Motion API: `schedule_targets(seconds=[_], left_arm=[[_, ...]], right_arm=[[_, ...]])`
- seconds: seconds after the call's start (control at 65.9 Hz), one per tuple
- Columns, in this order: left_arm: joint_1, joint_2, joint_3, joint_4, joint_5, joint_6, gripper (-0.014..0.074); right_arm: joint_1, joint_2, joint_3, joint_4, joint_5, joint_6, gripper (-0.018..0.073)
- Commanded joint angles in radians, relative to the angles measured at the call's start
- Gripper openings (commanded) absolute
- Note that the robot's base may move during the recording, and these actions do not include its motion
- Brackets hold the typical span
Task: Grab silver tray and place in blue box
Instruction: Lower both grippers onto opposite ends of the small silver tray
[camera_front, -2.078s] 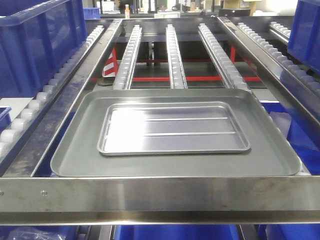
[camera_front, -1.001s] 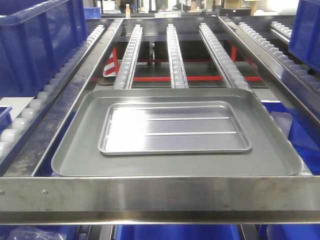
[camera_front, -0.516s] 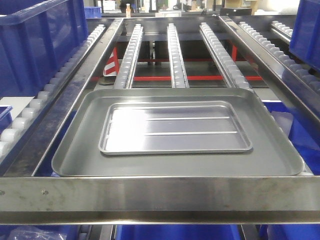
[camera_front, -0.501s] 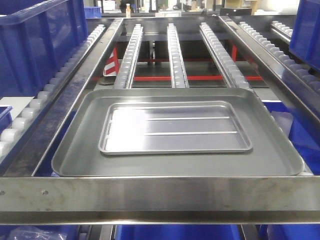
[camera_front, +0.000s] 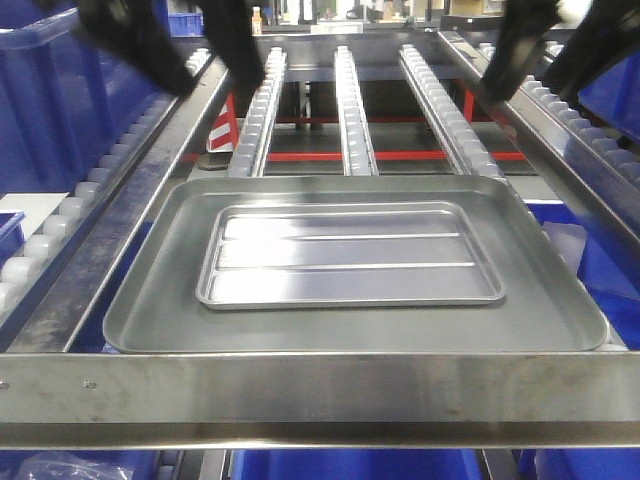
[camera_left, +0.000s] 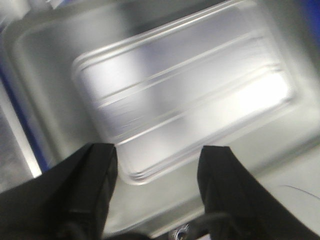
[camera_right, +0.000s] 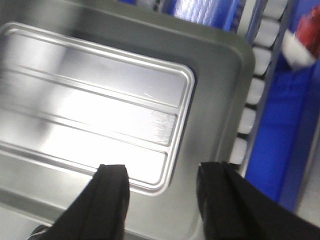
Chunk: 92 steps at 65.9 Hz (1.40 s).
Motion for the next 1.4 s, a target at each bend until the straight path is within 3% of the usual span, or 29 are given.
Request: schedule_targets(seconds=[0.0, 0.046, 0.379, 0.546, 1.38], left_arm=[[-0.002, 0.039, -0.087, 0.124, 0.051, -0.193, 0.0283], [-0.002, 0.078, -0.118, 0.137, 0.073, -0.247, 0.0283], [-0.002, 0.258, -0.224, 0.11, 0.074, -0.272, 0.0283], [0.0, 0.3, -0.224, 0.112, 0.07, -0.348, 0.0283], [0.035, 0.402, -0.224, 0.103, 0.056, -0.35, 0.0281]], right_arm=[[-0.015, 0.036, -0.075, -0.006, -0.012, 0.033, 0.0427], [-0.015, 0.07, -0.094, -0.006, -0.001, 0.039, 0.0427], [-0.056, 0.23, -0.167, 0.002, 0.017, 0.073, 0.0427], [-0.068, 0.263, -0.17, 0.002, -0.005, 0.073, 0.0427], [-0.063, 0.413, -0.17, 0.005, -0.101, 0.073, 0.0409]])
